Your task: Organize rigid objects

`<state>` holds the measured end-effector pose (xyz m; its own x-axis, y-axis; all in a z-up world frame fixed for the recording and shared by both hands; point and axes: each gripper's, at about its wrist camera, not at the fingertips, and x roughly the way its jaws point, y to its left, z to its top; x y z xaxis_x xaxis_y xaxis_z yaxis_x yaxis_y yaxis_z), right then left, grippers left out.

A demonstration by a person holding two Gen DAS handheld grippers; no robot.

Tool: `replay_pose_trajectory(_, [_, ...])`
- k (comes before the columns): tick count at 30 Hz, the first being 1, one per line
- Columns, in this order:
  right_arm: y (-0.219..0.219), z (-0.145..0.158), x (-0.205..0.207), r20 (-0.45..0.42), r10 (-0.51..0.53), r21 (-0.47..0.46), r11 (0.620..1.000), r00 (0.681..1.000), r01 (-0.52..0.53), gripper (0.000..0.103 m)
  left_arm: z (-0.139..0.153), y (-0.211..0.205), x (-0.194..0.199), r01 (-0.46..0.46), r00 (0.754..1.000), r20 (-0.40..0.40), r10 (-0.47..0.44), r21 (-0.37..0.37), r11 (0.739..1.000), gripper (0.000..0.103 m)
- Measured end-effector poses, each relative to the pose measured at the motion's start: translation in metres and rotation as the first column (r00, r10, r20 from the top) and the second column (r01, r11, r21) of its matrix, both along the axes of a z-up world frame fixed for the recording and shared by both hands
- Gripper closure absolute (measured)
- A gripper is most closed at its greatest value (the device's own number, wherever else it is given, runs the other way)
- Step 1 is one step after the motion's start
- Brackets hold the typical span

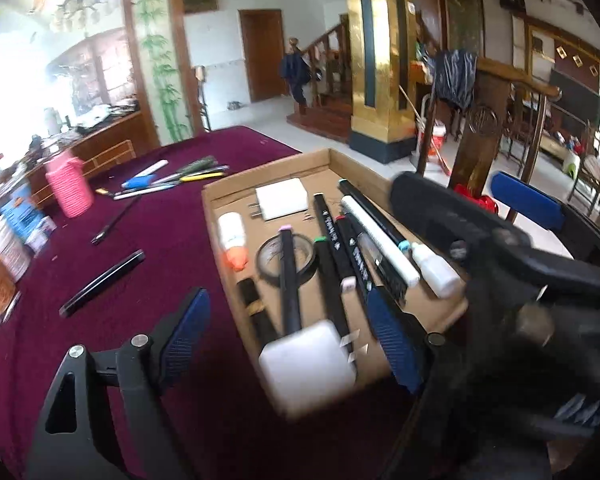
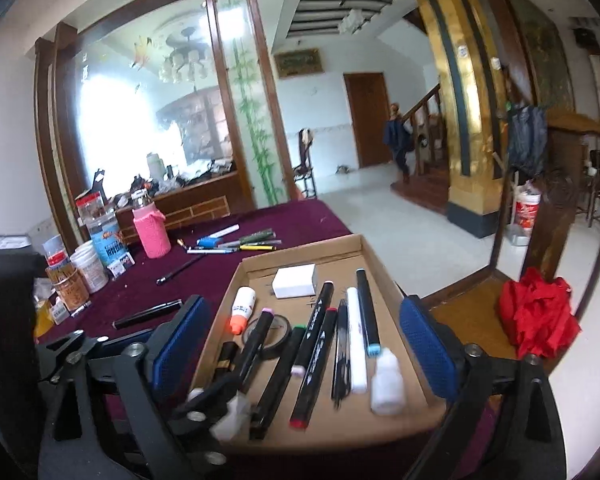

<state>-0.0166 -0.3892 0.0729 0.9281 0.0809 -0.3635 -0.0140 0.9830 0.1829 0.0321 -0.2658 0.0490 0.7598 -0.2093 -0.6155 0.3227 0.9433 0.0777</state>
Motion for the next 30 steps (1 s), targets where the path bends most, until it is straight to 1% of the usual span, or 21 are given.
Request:
replay_pose_trajectory(2, [0.006,-0.005,-0.018,0.016,-0.019,-0.001,1.000,1.000,0.019,0.006,0.000,0.018,-0.022,-0.028,0.999,0.029,0.029,-0.034,0.999,0.021])
replay_pose_trajectory(5, [0.016,-0.021,-0.049,0.035,-0.072,-0.007,0.997,0.997,0.072,0.006,-0.003,0.041,-0.046,-0.070,0.995,0.061,0.076,-0.092,0.993,0.018])
replay_pose_trajectory(7, [0.017,-0.030,-0.070,0.058,-0.091,0.026,0.996,0.994,0.089,0.005,-0.010,0.050,-0.056,-0.102,0.992,0.070,0.109,-0.089,0.991,0.017])
replay_pose_trajectory(8, [0.019,-0.034,-0.081,0.082,-0.112,0.037,0.993,0.990,0.109,0.004,-0.015,0.053,-0.059,-0.103,0.992,0.058,0.108,-0.088,0.991,0.017])
replay_pose_trajectory(9, [0.020,-0.034,-0.087,0.099,-0.119,0.033,0.993,0.988,0.116,0.004,-0.019,0.054,-0.062,-0.099,0.994,0.045,0.103,-0.083,0.992,0.017])
replay_pose_trajectory(11, [0.023,-0.032,-0.096,0.124,-0.131,0.012,0.991,0.984,0.131,0.004,-0.026,0.053,-0.062,-0.101,0.995,0.013,0.101,-0.042,0.994,0.017])
replay_pose_trajectory(12, [0.022,-0.030,-0.098,0.135,-0.142,0.010,0.990,0.981,0.142,0.002,-0.028,0.051,-0.062,-0.109,0.994,0.012,0.109,-0.003,0.994,0.017])
replay_pose_trajectory(14, [0.017,-0.029,-0.100,0.138,-0.169,0.015,0.986,0.976,0.168,0.002,-0.030,0.046,-0.065,-0.129,0.991,0.033,0.128,0.044,0.991,0.017])
replay_pose_trajectory(16, [0.012,-0.031,-0.098,0.119,-0.197,0.035,0.980,0.973,0.194,0.002,-0.029,0.044,-0.069,-0.143,0.988,0.060,0.139,0.065,0.988,0.017])
replay_pose_trajectory(19, [0.003,-0.034,-0.094,0.086,-0.251,0.029,0.968,0.964,0.250,0.002,-0.025,0.037,-0.069,-0.156,0.985,0.084,0.149,0.090,0.984,0.017])
replay_pose_trajectory(21, [0.000,-0.036,-0.094,0.080,-0.268,0.034,0.963,0.960,0.266,0.002,-0.023,0.038,-0.071,-0.157,0.984,0.100,0.149,0.086,0.984,0.017])
replay_pose_trajectory(22, [-0.001,-0.036,-0.095,0.091,-0.271,0.032,0.963,0.958,0.269,0.002,-0.022,0.039,-0.072,-0.150,0.984,0.104,0.143,0.068,0.986,0.017])
replay_pose_trajectory(24, [-0.001,-0.038,-0.095,0.086,-0.274,0.031,0.962,0.958,0.272,0.002,-0.021,0.044,-0.072,-0.132,0.987,0.093,0.128,0.040,0.990,0.017])
replay_pose_trajectory(26, [-0.003,-0.039,-0.095,0.082,-0.284,0.035,0.959,0.955,0.282,0.002,-0.020,0.046,-0.071,-0.156,0.983,0.103,0.150,0.045,0.987,0.017])
replay_pose_trajectory(30, [-0.002,-0.043,-0.092,0.063,-0.286,0.042,0.958,0.956,0.284,0.002,-0.023,0.052,-0.066,-0.155,0.985,0.081,0.152,0.032,0.987,0.017])
